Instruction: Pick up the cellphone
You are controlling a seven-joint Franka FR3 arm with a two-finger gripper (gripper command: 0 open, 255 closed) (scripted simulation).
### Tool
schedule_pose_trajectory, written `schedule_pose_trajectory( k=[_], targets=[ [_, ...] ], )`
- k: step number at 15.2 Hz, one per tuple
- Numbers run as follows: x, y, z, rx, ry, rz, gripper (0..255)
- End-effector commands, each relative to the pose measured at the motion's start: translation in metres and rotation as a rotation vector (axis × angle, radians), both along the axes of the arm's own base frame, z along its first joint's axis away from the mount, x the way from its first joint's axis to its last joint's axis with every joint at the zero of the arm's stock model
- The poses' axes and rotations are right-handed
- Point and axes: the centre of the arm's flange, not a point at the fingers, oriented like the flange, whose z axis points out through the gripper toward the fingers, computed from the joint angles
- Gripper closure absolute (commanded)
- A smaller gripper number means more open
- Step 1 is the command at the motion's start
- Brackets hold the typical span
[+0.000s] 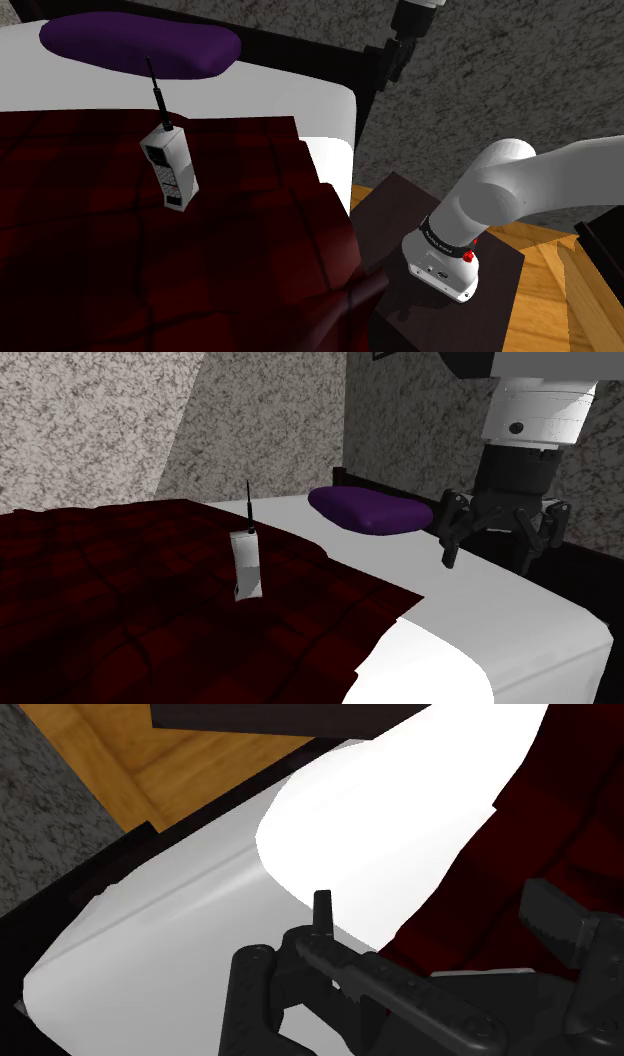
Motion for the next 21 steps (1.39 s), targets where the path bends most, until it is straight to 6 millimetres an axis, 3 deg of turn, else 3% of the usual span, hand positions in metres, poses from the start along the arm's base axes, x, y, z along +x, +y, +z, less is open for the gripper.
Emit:
schedule_pose_trajectory(
  k=[1, 11, 21],
  targets=[
    [0.000, 0.000, 0.000, 0.000, 0.000, 0.000, 0],
    [0.004, 0.138, 0.002, -0.045, 0.031, -0.238, 0],
    [0.040, 0.271, -0.002, -0.091, 0.061, -0.476, 0]
  ],
)
